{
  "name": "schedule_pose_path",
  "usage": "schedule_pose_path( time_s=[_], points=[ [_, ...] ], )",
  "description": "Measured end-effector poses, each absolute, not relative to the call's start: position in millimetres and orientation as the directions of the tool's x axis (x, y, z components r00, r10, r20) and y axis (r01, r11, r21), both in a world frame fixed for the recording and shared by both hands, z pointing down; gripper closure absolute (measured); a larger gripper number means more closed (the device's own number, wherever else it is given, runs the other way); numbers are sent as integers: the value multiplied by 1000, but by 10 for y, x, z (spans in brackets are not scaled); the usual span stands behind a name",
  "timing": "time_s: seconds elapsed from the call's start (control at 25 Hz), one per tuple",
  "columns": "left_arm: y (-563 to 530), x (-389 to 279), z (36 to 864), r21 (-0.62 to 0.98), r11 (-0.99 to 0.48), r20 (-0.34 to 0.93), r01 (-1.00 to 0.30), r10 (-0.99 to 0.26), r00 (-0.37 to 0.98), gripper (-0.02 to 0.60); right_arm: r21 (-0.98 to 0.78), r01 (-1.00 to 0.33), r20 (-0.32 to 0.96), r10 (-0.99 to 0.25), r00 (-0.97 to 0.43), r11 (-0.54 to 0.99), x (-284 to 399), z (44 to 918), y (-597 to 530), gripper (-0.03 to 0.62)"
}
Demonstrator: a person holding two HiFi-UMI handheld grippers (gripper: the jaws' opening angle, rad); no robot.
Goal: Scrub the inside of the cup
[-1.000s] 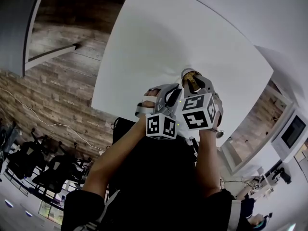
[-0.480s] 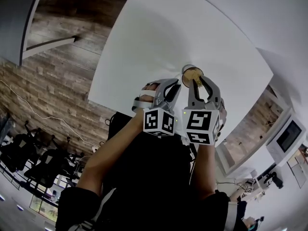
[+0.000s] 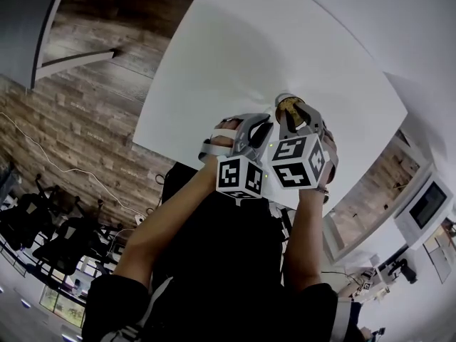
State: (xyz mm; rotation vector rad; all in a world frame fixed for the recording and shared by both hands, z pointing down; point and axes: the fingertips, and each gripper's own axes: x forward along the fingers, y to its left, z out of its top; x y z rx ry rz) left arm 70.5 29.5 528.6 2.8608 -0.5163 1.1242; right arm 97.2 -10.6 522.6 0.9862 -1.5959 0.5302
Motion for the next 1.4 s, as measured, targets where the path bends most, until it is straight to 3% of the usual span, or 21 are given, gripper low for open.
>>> schedule_pose_path(
  time_s=[0.16, 0.72, 1.4],
  points=[
    [314, 667, 5301, -106, -945, 671, -309, -297, 679, 517, 149, -779, 973, -230, 6, 609, 905, 5366, -91, 539],
    [279, 685, 5301, -104, -925, 678, -366, -336, 654, 522, 250, -803, 945, -316, 82, 541, 1112, 4783, 15, 539],
    [264, 698, 5291, -113, -924, 670, -366, -343, 659, 522, 103, -761, 990, -138, 17, 641, 988, 5364, -9, 539]
  ],
)
